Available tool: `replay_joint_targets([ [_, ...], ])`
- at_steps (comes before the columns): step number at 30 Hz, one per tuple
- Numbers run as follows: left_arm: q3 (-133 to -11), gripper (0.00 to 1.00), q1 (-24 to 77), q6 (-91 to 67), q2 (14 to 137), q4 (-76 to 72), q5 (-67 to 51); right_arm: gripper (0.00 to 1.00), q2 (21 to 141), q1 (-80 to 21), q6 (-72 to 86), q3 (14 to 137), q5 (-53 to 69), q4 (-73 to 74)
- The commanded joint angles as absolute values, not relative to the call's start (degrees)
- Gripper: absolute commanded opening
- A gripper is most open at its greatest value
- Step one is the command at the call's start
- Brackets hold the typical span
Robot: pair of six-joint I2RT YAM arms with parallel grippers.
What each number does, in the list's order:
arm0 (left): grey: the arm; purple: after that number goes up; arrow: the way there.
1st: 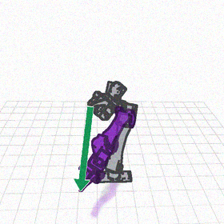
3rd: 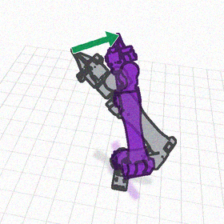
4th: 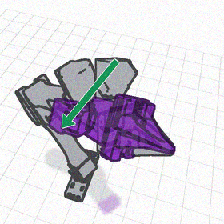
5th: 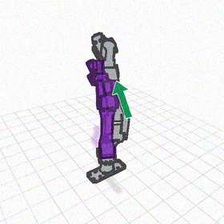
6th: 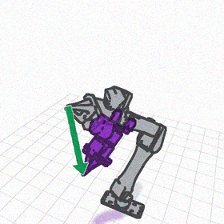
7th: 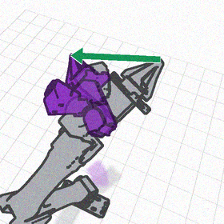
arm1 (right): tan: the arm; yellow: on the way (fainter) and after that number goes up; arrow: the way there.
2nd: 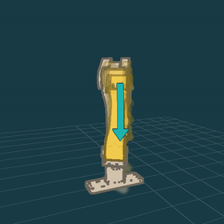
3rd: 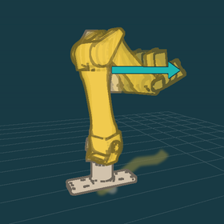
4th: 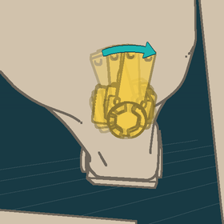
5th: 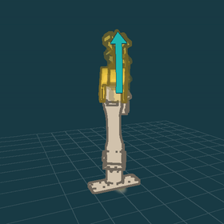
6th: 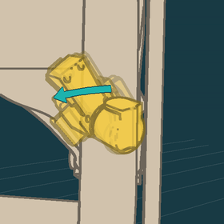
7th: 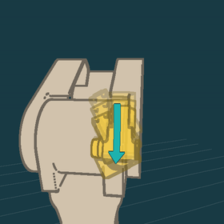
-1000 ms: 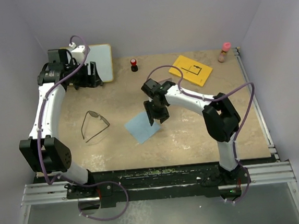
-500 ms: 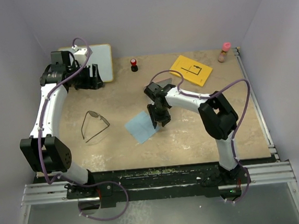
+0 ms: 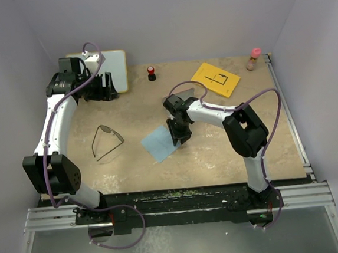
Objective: Organize the sunglasses
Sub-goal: Move the glasses cleaning cloth to the center of the board.
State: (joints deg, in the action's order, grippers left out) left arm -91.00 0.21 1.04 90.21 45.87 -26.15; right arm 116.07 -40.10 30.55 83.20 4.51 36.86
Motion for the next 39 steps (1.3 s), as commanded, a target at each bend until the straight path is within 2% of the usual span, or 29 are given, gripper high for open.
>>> replay_joint_targets([
  [1,-90.8,0.72,0.5,0.5,89.7,43.6,-26.3,0.39,118.0,-40.2,31.2,82.7,5.7,34.0],
  [7,-90.9,0.72,0.7,0.5,89.7,43.5,-26.8,0.34,119.1,-40.2,31.4,82.4,5.7,32.8],
  [9,-90.9,0.72,0.7,0.5,89.8,43.5,-27.0,0.24,119.1,-40.2,31.6,81.6,5.7,32.6],
  [11,-90.9,0.72,0.8,0.4,89.9,43.5,-27.0,0.01,118.9,-40.2,31.9,80.7,5.7,32.5],
  [27,-90.8,0.72,5.0,-0.5,90.9,43.4,-27.2,0.00,107.5,-44.7,45.6,69.3,6.0,34.8],
  [29,-91.1,0.72,5.9,-0.5,91.0,43.5,-27.1,0.08,107.2,-46.7,47.3,69.7,5.8,36.0],
  [34,-91.4,0.72,7.3,0.1,91.0,43.9,-26.3,0.46,107.2,-50.8,50.1,72.1,3.2,42.5],
  [35,-91.2,0.72,7.5,0.3,90.9,44.0,-26.0,0.49,106.6,-50.9,50.6,72.3,2.6,44.0],
  [39,-90.2,0.72,8.1,1.4,90.3,43.9,-24.6,0.53,100.4,-50.9,54.2,70.9,0.9,45.8],
])
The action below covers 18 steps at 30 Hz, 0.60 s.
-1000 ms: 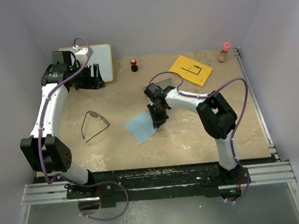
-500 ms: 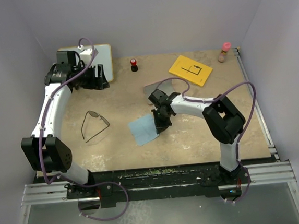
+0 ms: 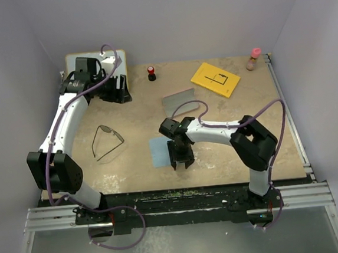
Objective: Organize the sunglasses
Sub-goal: Move the glasses cleaning cloth to the center of the board.
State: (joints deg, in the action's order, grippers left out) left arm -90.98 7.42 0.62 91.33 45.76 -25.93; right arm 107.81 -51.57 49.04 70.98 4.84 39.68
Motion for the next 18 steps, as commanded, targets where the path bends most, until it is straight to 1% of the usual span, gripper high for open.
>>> replay_joint_targets([
  [1,-89.6,0.72,8.2,1.7,90.3,43.6,-24.1,0.53,97.9,-50.6,55.0,70.4,-0.3,45.0],
  [4,-87.4,0.72,8.6,3.0,90.4,42.4,-22.7,0.52,94.6,-48.2,53.2,70.3,-1.3,40.7],
  [7,-85.7,0.72,9.4,4.3,91.0,42.2,-21.2,0.51,95.0,-44.7,47.8,73.0,-2.5,37.5],
  [11,-84.3,0.72,11.3,4.9,91.5,41.6,-19.8,0.51,100.8,-38.9,40.5,77.6,-0.8,33.4],
  [13,-83.4,0.72,11.9,4.4,91.5,40.7,-19.2,0.49,104.6,-36.9,38.3,80.1,-0.1,31.8],
  [18,-84.9,0.72,11.9,2.6,92.7,41.6,-18.2,0.48,112.2,-36.4,34.3,86.9,2.2,31.7],
])
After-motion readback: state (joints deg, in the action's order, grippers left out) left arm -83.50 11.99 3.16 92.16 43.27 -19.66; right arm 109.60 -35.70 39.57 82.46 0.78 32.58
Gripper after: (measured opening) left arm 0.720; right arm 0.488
